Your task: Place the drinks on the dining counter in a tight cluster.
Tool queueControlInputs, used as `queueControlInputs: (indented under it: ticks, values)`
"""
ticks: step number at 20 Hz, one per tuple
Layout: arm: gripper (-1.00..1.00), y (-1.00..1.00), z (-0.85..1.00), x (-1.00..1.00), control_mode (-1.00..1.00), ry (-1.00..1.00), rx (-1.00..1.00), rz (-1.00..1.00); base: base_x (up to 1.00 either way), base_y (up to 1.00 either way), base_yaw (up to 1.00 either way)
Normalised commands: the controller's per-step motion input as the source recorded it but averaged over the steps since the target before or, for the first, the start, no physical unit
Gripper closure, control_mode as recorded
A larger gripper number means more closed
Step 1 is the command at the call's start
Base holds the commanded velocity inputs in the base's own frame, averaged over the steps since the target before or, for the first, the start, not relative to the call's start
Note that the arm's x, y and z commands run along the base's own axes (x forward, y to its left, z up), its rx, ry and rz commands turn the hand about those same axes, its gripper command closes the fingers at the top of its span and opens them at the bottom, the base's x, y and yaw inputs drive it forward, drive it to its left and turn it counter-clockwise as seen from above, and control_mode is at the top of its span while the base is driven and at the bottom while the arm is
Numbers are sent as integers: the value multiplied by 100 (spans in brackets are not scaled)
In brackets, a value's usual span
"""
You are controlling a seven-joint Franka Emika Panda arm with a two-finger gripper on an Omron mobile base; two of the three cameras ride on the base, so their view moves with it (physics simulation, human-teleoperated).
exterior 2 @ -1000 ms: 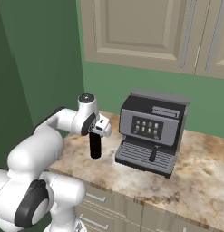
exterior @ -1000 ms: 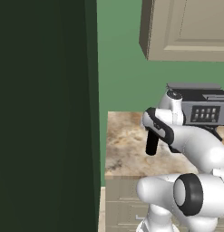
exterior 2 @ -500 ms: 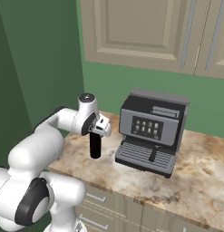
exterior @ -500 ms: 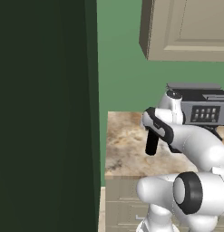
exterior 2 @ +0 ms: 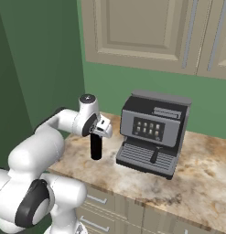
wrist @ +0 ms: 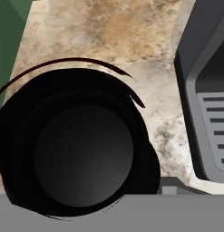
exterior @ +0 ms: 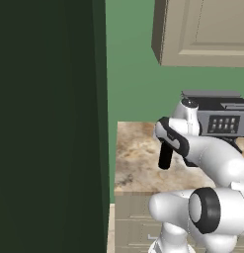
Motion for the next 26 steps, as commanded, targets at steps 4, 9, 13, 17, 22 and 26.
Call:
queueControlInputs:
  ticks: [4,9,13,17,22,26]
  values:
    - [100,0,1,-17,-100,-8,0,0,0,0,0]
    - [100,0,39,-77,-100,-22,0,0,0,0,0]
    - [100,0,72,-95,-100,-16,0,0,0,0,0]
    - [100,0,93,-91,-100,-2,-2,0,0,0,0]
    - [100,0,95,-64,-100,2,-7,0,0,0,0]
    - [100,2,84,-28,-100,5,-9,0,0,0,0]
